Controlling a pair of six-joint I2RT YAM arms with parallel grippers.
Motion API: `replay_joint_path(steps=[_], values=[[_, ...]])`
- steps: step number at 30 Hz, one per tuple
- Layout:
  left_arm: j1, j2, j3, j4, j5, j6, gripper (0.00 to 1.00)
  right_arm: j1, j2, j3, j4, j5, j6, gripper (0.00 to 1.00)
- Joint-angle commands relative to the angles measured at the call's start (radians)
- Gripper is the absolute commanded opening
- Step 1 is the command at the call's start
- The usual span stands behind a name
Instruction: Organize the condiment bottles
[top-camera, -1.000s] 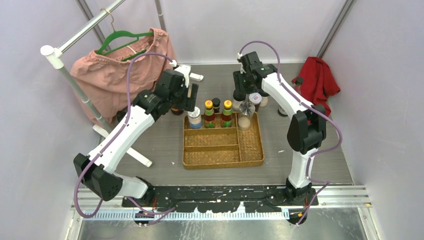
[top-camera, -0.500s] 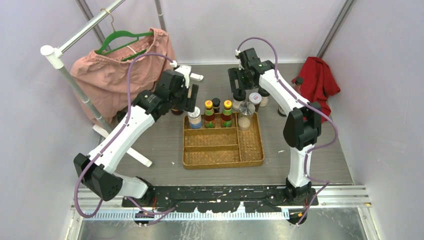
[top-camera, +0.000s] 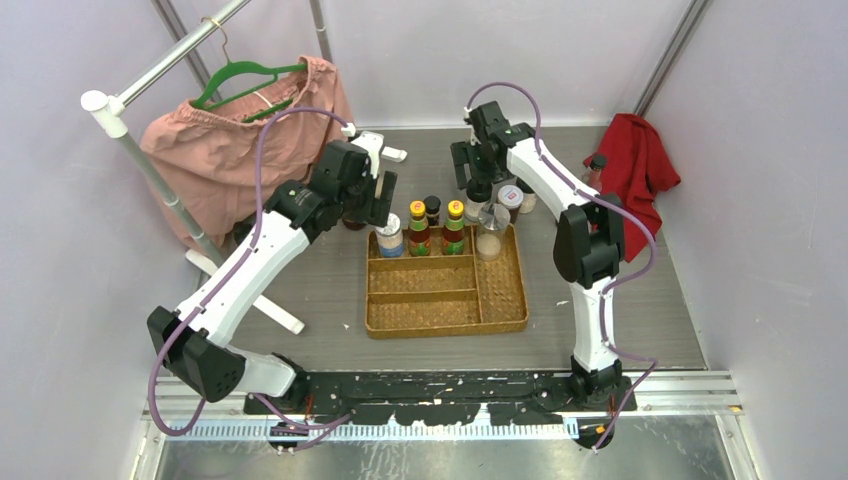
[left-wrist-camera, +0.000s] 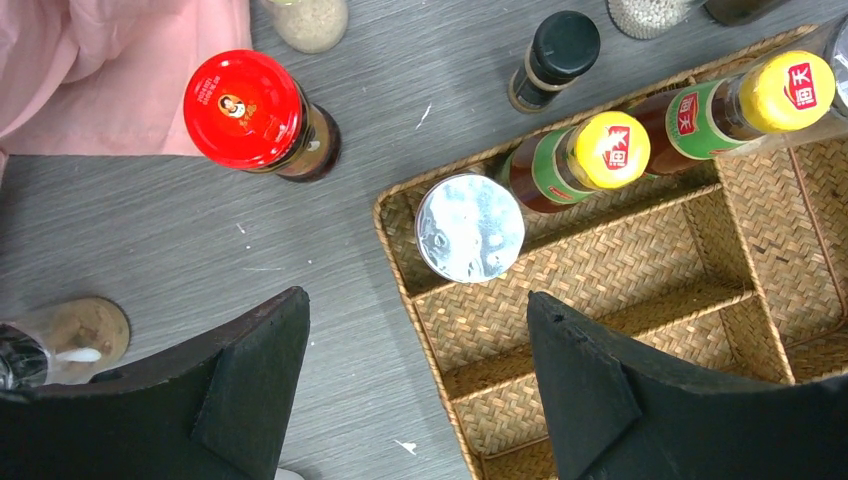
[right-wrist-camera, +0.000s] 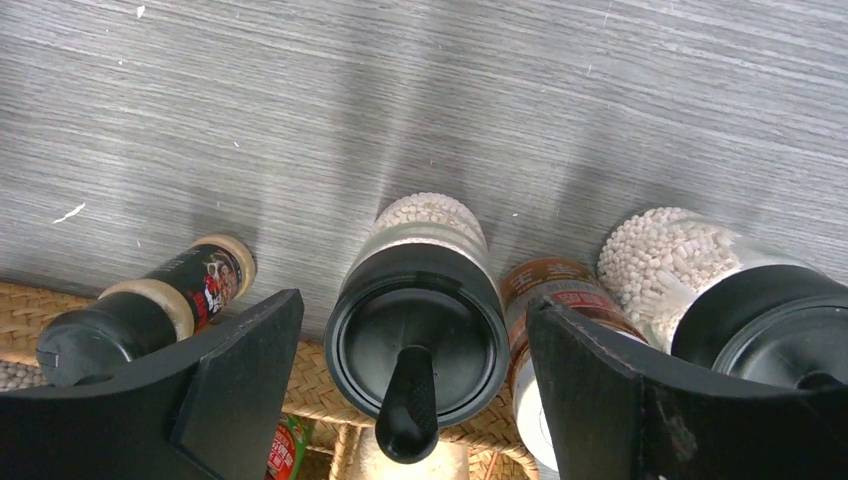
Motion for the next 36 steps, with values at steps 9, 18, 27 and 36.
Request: replay_joint_path(steps=[9,18,27,36], values=[[-0.002,-0.013,0.022,0.010,0.001,0.017,0.80,-0.003,-0.048,-0.058,0.051,-0.011,0.007,0.64],[-0.001,-0.020,0.017,0.011,0.000,0.015,0.80,-0.002,-0.091,-0.036,0.059,0.006,0.006,0.56],[-0.002,-0.024,0.016,0.010,0.001,0.012,0.80,-0.002,-0.221,0.033,0.029,0.052,-0.007,0.56],[-0.002,-0.023,0.013,0.009,0.003,0.007,0.80,0.005,-0.397,0.135,-0.120,0.066,-0.022,0.56]])
